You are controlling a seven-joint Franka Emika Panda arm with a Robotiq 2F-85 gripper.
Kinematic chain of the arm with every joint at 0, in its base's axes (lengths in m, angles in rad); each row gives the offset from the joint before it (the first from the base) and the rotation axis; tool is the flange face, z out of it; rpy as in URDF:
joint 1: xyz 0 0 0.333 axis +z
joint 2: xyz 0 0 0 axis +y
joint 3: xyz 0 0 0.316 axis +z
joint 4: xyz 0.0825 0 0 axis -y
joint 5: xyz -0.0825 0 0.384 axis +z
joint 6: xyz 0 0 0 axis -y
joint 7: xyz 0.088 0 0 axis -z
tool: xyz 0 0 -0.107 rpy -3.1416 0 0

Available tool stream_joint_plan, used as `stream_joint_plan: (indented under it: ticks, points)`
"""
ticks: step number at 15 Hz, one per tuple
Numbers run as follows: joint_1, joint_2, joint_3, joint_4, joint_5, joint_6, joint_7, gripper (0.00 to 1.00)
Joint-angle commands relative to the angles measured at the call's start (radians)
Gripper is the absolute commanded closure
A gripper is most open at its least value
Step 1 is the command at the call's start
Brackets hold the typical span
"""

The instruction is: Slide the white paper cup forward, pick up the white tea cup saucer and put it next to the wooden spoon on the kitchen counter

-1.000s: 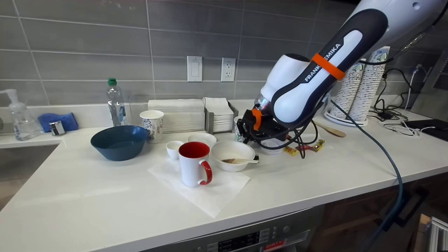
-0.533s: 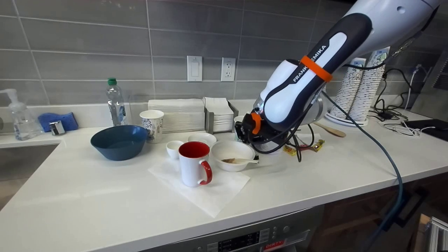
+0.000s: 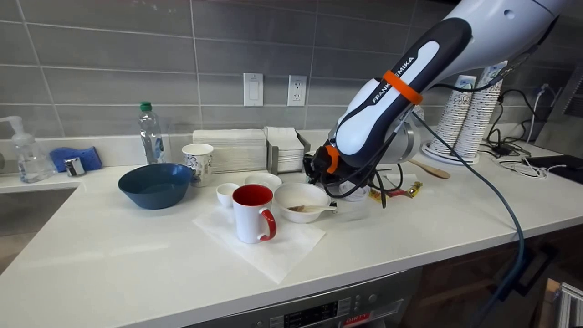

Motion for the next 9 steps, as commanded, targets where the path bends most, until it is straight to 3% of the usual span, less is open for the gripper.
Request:
stream_joint_plan:
  ticks: [1,9]
  points:
    - [0.018,0.023,-0.031,0.026,0.058,0.025,-0.057,1.00]
    - [0.019,0.036,-0.063,0.044,0.088,0.059,-0.103,1.00]
